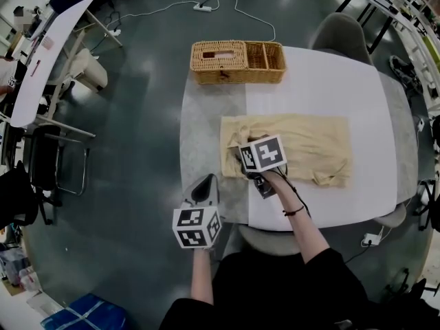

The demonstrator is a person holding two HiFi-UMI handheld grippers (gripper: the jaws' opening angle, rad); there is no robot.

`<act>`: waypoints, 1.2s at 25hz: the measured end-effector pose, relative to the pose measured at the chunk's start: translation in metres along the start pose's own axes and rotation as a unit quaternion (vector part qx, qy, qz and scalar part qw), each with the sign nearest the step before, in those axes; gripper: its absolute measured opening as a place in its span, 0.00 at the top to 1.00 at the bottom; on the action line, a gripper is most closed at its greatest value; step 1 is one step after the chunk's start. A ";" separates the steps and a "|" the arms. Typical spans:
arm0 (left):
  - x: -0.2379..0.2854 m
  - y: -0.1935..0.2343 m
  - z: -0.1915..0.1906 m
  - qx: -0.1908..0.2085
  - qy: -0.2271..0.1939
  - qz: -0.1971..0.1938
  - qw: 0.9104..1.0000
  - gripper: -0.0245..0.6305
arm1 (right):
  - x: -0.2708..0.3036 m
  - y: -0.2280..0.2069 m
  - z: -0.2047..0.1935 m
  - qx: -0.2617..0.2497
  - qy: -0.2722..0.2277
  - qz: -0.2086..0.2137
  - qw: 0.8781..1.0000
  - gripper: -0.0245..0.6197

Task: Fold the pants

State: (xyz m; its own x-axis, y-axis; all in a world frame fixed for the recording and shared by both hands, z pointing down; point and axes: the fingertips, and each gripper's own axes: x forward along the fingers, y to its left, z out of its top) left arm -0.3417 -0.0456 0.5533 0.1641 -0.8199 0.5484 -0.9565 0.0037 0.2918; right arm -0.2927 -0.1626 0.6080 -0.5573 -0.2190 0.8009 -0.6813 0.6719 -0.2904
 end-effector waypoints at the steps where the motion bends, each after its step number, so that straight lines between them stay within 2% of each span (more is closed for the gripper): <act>1: 0.000 0.001 0.000 0.000 0.000 0.001 1.000 0.95 | 0.001 0.000 0.000 -0.004 0.002 -0.004 1.000 0.67; 18: -0.003 -0.005 0.008 0.010 -0.011 0.001 1.000 0.95 | -0.014 0.003 -0.006 -0.047 0.001 0.001 0.999 0.59; 25: -0.007 -0.014 0.016 0.016 -0.020 0.004 1.000 0.95 | -0.025 0.014 -0.002 -0.056 -0.015 0.032 0.998 0.55; 30: -0.010 -0.024 0.026 0.024 -0.030 0.003 0.999 0.95 | -0.051 0.018 0.008 -0.035 -0.062 0.071 0.995 0.55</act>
State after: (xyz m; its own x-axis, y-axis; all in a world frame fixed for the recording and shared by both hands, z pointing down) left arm -0.3266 -0.0526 0.5199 0.1455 -0.8528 0.5016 -0.9680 -0.0178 0.2504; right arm -0.2803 -0.1452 0.5575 -0.7028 -0.2008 0.6825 -0.5596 0.7484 -0.3560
